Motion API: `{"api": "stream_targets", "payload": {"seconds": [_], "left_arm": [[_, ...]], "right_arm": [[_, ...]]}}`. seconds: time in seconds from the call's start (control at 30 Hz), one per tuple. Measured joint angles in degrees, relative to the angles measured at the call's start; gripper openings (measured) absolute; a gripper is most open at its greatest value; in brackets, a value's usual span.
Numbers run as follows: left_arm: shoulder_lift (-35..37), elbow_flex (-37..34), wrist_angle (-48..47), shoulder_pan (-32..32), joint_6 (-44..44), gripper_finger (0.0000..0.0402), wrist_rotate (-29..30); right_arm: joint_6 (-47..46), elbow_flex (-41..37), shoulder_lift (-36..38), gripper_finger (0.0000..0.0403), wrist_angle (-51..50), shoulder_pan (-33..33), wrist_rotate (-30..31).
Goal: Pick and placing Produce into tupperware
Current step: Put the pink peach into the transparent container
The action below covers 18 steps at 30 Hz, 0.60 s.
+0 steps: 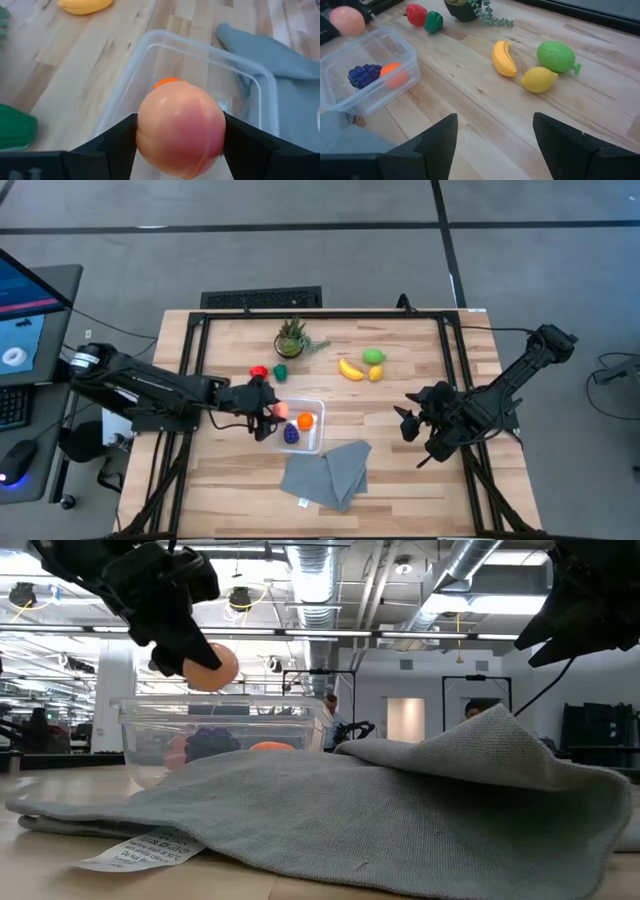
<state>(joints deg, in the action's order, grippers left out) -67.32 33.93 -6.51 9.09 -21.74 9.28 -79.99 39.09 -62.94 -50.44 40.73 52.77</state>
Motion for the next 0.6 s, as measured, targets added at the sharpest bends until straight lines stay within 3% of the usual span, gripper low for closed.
{"api": "stream_targets", "payload": {"seconds": [0.27,0.6], "left_arm": [[-1.9,0.0,5.1,-0.9,1.9,0.0236,-0.5],[-8.9,6.3,0.3,-0.1,12.9,0.0235,-1.2]], "right_arm": [[0.0,0.0,0.0,0.0281,0.3,0.0,-0.1],[-0.1,0.0,0.0,0.0281,0.1,0.0,-0.1]]}}
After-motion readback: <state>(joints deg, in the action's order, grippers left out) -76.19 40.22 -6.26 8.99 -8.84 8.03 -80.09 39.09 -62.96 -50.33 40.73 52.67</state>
